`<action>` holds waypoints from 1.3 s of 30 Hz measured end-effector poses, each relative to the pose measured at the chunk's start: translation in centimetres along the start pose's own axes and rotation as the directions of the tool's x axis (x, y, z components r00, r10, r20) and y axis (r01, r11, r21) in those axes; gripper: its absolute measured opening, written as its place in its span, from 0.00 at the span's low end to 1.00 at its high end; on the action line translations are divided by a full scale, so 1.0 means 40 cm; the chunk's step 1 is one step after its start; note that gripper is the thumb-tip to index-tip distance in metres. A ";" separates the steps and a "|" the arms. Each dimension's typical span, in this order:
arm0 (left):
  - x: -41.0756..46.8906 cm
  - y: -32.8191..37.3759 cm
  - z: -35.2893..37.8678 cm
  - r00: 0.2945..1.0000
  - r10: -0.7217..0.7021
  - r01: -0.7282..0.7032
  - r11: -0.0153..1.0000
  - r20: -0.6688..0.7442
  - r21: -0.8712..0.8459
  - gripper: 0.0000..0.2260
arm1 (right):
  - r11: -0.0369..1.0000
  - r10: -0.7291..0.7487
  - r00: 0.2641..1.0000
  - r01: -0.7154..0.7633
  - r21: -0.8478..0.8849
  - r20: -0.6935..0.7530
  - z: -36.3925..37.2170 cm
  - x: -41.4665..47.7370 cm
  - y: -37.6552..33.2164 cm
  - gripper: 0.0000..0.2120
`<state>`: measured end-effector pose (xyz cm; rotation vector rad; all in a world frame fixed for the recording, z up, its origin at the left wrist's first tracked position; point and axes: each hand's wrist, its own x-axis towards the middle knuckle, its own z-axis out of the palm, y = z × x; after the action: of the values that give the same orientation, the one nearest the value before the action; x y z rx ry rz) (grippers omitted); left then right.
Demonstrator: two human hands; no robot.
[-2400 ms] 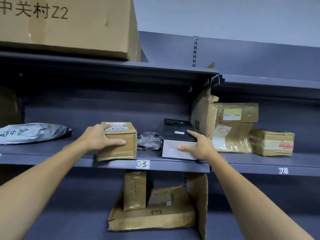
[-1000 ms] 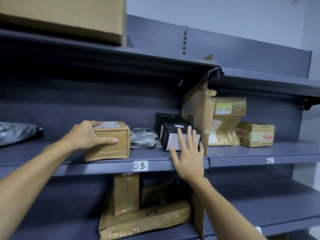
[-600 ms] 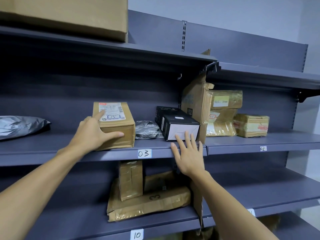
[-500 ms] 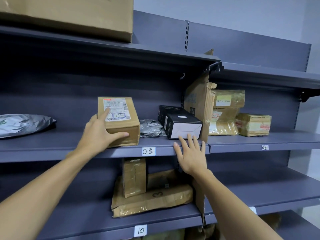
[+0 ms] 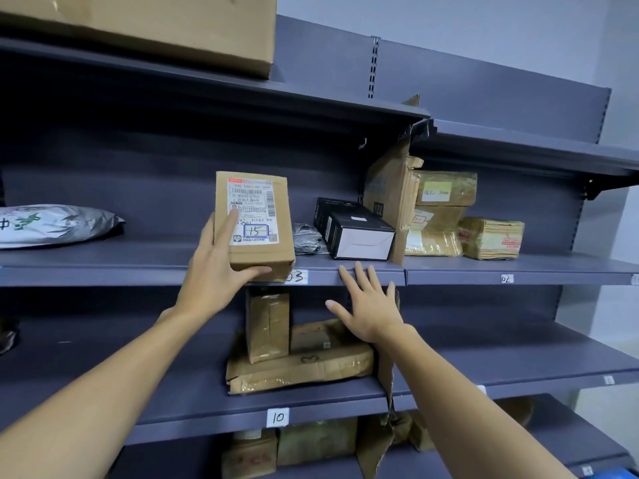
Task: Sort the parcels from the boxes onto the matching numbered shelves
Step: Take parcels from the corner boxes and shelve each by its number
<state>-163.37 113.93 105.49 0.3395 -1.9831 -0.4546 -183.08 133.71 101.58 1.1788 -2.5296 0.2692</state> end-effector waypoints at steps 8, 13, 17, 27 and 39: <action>-0.137 0.058 0.031 0.996 0.001 -0.007 0.997 0.088 0.075 0.53 | 0.994 -0.106 0.994 0.105 0.007 0.033 -0.003 -0.093 0.029 0.39; -0.223 0.101 0.055 0.996 -0.016 0.005 0.992 0.085 0.124 0.54 | 0.992 -0.127 0.991 0.126 0.027 0.038 0.011 -0.176 0.056 0.40; -0.306 0.137 0.068 0.993 -0.034 0.016 0.988 0.112 0.156 0.53 | 0.990 -0.135 0.989 0.133 0.037 0.061 0.044 -0.244 0.075 0.41; -0.465 0.179 0.062 0.979 -0.047 -0.020 0.946 0.198 0.322 0.54 | 0.982 -0.164 0.983 0.154 0.113 0.081 0.092 -0.383 0.067 0.44; -0.586 0.140 -0.005 0.960 -0.085 -0.030 0.917 0.266 0.399 0.54 | 0.991 -0.122 0.986 0.114 0.069 0.113 0.076 -0.508 -0.010 0.48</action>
<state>-153.26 128.90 89.51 0.5869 -2.3510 -0.1094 -171.25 146.86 91.11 1.4017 -2.5546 0.2583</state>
